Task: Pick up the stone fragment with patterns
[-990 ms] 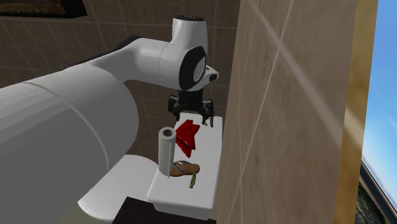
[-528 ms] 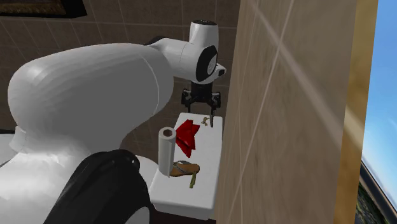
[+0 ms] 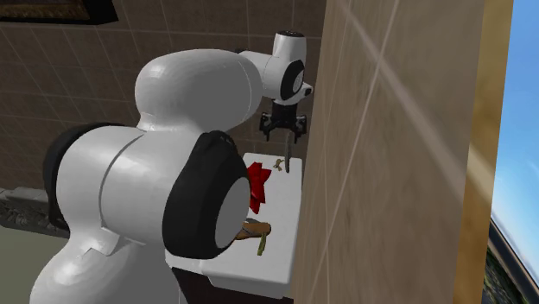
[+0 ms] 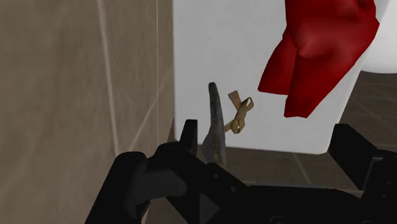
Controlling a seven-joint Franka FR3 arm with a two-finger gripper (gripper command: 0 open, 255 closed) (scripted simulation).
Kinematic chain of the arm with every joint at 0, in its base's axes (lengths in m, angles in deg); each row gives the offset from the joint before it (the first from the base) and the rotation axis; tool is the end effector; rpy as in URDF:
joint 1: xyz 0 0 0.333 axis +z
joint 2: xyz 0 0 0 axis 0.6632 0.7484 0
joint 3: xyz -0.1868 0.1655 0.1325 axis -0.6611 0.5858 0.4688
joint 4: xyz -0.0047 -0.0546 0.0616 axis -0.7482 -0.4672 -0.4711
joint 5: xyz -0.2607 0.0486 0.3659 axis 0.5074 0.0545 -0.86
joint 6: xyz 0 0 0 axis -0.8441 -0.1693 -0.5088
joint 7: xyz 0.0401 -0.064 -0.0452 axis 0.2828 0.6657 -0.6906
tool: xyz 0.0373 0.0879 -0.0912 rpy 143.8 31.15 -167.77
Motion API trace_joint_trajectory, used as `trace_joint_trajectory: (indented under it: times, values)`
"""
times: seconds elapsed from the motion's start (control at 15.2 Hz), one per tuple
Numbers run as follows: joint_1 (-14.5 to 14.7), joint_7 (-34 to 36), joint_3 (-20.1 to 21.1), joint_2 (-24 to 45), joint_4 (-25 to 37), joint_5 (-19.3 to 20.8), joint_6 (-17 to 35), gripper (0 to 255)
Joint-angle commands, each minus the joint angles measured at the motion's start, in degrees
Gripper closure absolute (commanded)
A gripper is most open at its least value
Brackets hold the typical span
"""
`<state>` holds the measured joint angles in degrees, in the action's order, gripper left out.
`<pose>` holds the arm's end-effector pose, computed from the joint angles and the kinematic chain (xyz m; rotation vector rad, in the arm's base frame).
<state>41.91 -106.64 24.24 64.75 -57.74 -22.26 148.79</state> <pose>0.6383 -0.0777 0.4472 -3.0847 -0.2359 -0.1269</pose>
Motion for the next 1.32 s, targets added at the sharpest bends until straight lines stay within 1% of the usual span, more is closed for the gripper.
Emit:
trace_joint_trajectory:
  times: [0.0,0.33,0.4,0.86,0.99,1.06,1.25]
  values:
    - [-0.3,-1.0,-0.2,4.7,4.8,-0.7,-0.3,0]
    - [-1.3,-2.7,0.1,17.6,20.3,-2.5,-3.3,0]
    - [-1.4,-2.7,0.1,17.9,20.6,-2.5,-3.4,0]
    - [-1.3,-3.1,0.3,18.4,15.5,-2.7,2.2,0]
    - [-1.3,-3.1,0.4,18.4,15.5,-2.7,2.2,0]
    - [-1.2,-3.0,0.4,18.3,15.2,-2.7,2.4,255]
    - [-1.2,-2.9,0.4,18.3,15.3,-2.6,2.3,255]
